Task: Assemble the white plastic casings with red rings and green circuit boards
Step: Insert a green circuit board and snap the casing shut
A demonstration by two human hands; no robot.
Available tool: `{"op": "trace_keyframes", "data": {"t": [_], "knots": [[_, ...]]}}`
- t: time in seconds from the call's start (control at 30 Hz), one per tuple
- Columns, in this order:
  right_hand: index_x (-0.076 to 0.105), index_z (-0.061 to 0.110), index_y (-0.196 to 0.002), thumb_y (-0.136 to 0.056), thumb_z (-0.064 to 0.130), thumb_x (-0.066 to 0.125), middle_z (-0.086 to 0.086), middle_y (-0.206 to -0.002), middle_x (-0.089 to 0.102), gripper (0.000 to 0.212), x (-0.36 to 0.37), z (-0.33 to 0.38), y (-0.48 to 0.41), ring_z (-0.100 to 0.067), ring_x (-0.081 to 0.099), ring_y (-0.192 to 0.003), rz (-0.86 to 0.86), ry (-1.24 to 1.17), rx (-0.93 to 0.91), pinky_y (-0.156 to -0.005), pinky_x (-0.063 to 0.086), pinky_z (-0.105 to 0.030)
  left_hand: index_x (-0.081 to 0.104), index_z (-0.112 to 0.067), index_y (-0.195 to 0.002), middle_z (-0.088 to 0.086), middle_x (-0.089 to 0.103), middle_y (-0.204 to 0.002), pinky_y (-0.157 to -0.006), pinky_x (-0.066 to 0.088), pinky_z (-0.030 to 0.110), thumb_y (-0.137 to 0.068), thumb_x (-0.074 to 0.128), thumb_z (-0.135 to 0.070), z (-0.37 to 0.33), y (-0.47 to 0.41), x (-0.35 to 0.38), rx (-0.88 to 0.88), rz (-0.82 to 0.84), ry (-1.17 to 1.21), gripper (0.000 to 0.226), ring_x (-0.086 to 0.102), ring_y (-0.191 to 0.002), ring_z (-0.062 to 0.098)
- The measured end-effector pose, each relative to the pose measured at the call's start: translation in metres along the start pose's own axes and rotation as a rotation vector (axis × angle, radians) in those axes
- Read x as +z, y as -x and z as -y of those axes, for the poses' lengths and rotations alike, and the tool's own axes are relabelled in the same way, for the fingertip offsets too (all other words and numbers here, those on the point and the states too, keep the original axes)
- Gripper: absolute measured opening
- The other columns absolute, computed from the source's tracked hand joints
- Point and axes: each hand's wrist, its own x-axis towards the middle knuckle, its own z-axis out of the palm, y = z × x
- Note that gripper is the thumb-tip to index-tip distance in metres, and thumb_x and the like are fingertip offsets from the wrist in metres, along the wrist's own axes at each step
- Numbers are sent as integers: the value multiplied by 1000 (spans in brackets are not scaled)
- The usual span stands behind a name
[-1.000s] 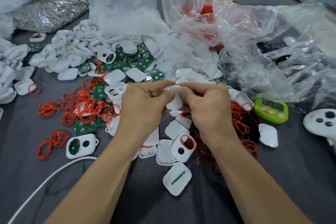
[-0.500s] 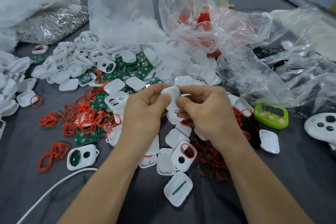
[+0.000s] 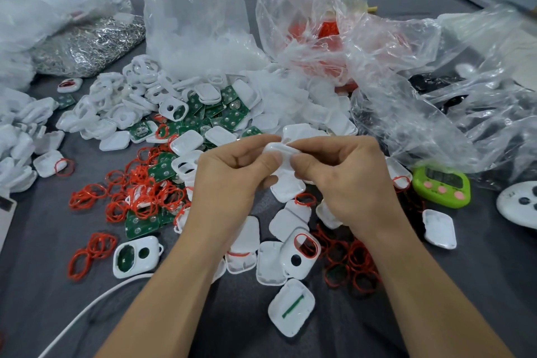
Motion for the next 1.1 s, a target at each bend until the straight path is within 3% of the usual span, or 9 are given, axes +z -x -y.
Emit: {"op": "trace_keyframes", "data": {"t": [0.1, 0.17, 0.27, 0.4, 0.57, 0.7, 0.87, 0.97, 1.1], "knots": [[83, 28, -96, -80, 27, 80, 15, -83, 79, 17, 1, 2, 1, -3, 76, -78, -6, 43, -40, -70, 58, -17, 83, -20, -101, 27, 75, -93, -89, 59, 50, -88, 77, -8, -2, 0, 0, 55, -19, -47, 19, 68, -84, 29], [83, 26, -97, -79, 25, 82, 16, -83, 79, 18, 1, 1, 2, 0, 75, -77, -14, 55, -44, -70, 56, -14, 84, -22, -96, 25, 76, -91, -87, 60, 44, -86, 79, -4, -2, 1, 1, 88, -32, -51, 21, 69, -82, 25], [83, 27, -95, -81, 13, 84, 17, -80, 78, 19, 4, -1, 2, 3, 74, -72, -53, 103, -24, -67, 54, -12, 83, -23, -93, 7, 80, -84, -75, 60, 24, -84, 78, 2, -1, 2, 0, 134, -44, -91, 26, 74, -76, 15], [83, 26, -95, -83, 12, 84, 15, -79, 78, 18, 7, -1, 3, 3, 73, -70, -85, 161, -1, -69, 57, -17, 83, -24, -91, 3, 80, -79, -70, 58, 21, -84, 79, 0, 2, 1, -2, 126, -80, -124, 26, 73, -70, 13], [84, 23, -97, -83, 15, 83, 13, -81, 79, 16, 12, -2, 6, 0, 74, -70, -111, 200, -7, -73, 61, -27, 83, -26, -91, 0, 80, -80, -76, 62, 30, -85, 80, -3, 4, 2, -3, 122, -103, -177, 24, 75, -73, 17], [83, 28, -95, -84, 15, 82, 13, -80, 79, 16, 12, -2, 6, -4, 75, -71, -111, 153, -5, -73, 63, -32, 83, -29, -92, 13, 78, -78, -78, 64, 38, -84, 81, -7, 4, 2, -1, 132, -132, -175, 23, 73, -73, 22], [78, 43, -80, -85, 15, 78, 17, -79, 78, 29, 10, 2, 4, -6, 75, -73, -85, 59, -48, -71, 59, -26, 82, -17, -98, 8, 80, -86, -78, 62, 29, -83, 79, 4, 0, 1, 1, 114, -105, 23, 26, 74, -79, 19], [79, 37, -83, -81, 20, 76, 16, -80, 78, 17, 10, 3, 4, -4, 76, -77, -94, 46, -57, -73, 58, -20, 82, -15, -96, 7, 80, -85, -76, 60, 25, -80, 79, 7, -1, 4, 3, 151, -96, 13, 28, 72, -77, 15], [82, 28, -95, -83, 11, 77, 13, -86, 80, 21, 10, 5, 6, -6, 77, -83, -58, 55, -62, -81, 62, -29, 81, -17, -93, -3, 80, -81, -71, 56, 16, -77, 81, 8, -2, 4, 3, 216, -91, -116, 30, 73, -73, 7]]}}
